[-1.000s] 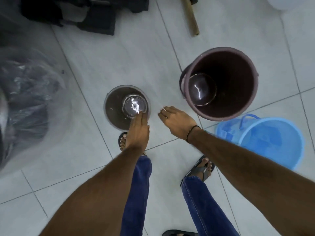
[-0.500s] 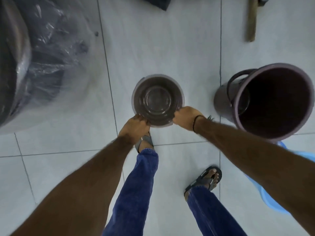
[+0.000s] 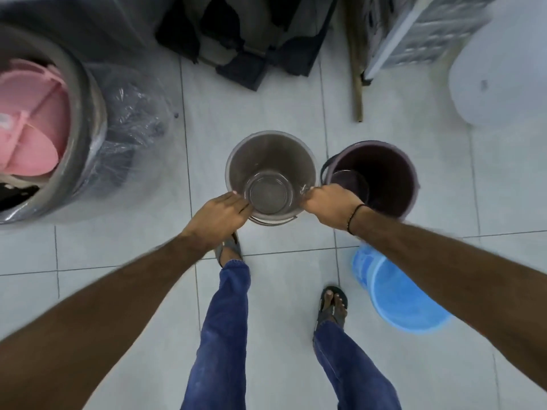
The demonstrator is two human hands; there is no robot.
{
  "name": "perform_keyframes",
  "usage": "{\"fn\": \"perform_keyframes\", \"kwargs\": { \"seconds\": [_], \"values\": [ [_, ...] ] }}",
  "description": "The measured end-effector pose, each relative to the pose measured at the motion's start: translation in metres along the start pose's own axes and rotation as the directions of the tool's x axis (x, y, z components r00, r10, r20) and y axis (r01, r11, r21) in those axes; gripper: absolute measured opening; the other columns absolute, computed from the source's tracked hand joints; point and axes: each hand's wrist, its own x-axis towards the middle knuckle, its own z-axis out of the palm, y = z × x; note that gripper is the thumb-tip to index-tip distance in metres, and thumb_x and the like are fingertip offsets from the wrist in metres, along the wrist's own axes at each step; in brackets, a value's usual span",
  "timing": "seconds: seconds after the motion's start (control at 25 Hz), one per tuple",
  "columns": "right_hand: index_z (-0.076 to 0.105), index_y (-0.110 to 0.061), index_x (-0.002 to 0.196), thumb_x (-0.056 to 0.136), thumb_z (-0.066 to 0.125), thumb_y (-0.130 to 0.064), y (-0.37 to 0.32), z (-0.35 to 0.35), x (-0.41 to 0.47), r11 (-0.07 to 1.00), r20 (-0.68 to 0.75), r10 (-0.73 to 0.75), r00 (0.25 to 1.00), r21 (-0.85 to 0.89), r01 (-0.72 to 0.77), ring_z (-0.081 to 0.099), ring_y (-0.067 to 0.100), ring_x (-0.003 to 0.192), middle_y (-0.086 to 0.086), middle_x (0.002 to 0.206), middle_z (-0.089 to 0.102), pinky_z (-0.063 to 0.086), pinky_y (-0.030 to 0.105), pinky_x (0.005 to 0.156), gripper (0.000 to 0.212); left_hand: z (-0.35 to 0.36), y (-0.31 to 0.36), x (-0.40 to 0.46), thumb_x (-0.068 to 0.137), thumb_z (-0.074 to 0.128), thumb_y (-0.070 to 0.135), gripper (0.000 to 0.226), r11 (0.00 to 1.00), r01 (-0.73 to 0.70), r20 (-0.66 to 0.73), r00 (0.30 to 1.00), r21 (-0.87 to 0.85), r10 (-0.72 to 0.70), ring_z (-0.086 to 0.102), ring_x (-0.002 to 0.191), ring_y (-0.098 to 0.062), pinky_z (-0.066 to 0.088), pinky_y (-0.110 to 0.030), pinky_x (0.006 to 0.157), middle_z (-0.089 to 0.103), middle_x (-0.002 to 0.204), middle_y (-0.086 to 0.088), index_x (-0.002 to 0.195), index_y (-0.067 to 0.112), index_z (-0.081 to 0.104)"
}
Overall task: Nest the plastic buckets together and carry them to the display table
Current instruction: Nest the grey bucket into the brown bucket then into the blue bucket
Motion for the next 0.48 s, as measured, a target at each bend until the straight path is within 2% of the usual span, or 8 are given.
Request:
{"fn": "perform_keyframes", "kwargs": {
  "seconds": [0.12,0.24,0.36,0.48],
  "values": [
    [0.062,-0.025,0.114,0.089,0.052,-0.007,0.023,-0.02,-0.108,0.998,-0.078,0.062,0.995,0.0,-0.062,0.065,0.027,0.102,-0.001,0.113,0.068,0.054,0.037,0.07,0.032,-0.072,0.068,0.007,0.057,0.087,-0.007,0.052,0.998,-0.062,-0.153,0.986,0.026,0.065,0.075,0.094,-0.034,0.058,-0.045,0.092,0.077,0.104,-0.021,0.107,-0.002,0.074],
    [0.059,-0.027,0.121,0.085,0.052,-0.004,0.042,-0.008,-0.226,0.989,-0.054,0.15,0.987,0.015,-0.149,0.064,0.026,0.105,-0.003,0.12,0.065,0.053,0.037,0.07,0.044,-0.112,0.153,0.024,0.058,0.085,-0.007,0.048,0.982,-0.187,-0.278,0.942,0.038,0.19,0.076,0.093,-0.032,0.058,-0.041,0.09,0.078,0.102,-0.019,0.105,0.0,0.075],
    [0.056,-0.03,0.126,0.086,0.052,-0.003,0.042,0.035,-0.324,0.964,0.006,0.264,0.964,0.036,-0.264,0.065,0.029,0.099,-0.003,0.123,0.063,0.052,0.036,0.068,0.049,-0.114,0.235,0.05,0.061,0.081,-0.005,0.043,0.949,-0.314,-0.378,0.877,0.018,0.297,0.075,0.093,-0.029,0.058,-0.039,0.092,0.078,0.1,-0.016,0.104,0.003,0.076],
    [0.054,-0.031,0.131,0.083,0.049,0.002,0.023,0.102,-0.39,0.922,0.073,0.357,0.931,0.135,-0.364,0.066,0.033,0.097,-0.003,0.131,0.06,0.053,0.037,0.069,0.058,-0.088,0.311,0.069,0.062,0.08,-0.004,0.04,0.909,-0.416,-0.371,0.843,0.006,0.389,0.075,0.094,-0.026,0.059,-0.036,0.093,0.078,0.098,-0.011,0.101,0.006,0.076]
  ]
}}
